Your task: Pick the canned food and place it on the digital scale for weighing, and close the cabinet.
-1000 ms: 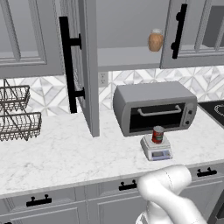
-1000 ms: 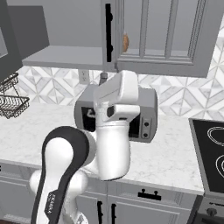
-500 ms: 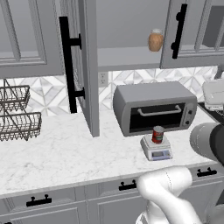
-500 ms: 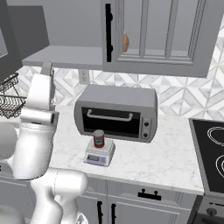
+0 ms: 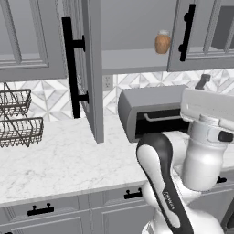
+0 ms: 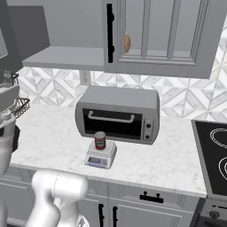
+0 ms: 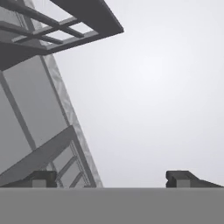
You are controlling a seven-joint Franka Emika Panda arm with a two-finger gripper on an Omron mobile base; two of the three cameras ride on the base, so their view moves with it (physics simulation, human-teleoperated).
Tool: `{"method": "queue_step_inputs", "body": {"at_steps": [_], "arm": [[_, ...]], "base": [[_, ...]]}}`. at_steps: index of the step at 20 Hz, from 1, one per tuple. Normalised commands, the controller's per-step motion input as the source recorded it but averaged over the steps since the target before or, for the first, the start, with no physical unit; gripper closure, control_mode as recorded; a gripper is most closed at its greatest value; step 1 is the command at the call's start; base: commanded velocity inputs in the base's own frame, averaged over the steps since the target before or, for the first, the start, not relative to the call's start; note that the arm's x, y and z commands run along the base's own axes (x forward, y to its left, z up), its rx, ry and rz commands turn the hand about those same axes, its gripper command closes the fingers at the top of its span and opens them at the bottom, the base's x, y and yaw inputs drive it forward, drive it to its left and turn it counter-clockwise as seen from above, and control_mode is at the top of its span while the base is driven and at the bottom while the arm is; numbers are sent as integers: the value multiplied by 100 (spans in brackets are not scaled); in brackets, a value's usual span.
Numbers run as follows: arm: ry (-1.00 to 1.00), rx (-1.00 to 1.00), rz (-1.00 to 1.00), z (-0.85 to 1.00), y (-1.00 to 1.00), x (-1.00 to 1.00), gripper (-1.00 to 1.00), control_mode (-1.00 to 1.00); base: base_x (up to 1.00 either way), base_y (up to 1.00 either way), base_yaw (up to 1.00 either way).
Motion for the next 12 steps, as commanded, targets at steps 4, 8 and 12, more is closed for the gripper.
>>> {"method": "queue_step_inputs", "body": {"at_steps": [4, 8, 12], "arm": [[-5, -6, 0, 13, 11, -100, -100, -100], [0, -17, 3, 58, 0, -100, -100, -100], [4, -23, 3, 37, 17, -100, -100, -100]], "base": [[0, 0, 0], [0, 0, 0], [0, 0, 0]]}}
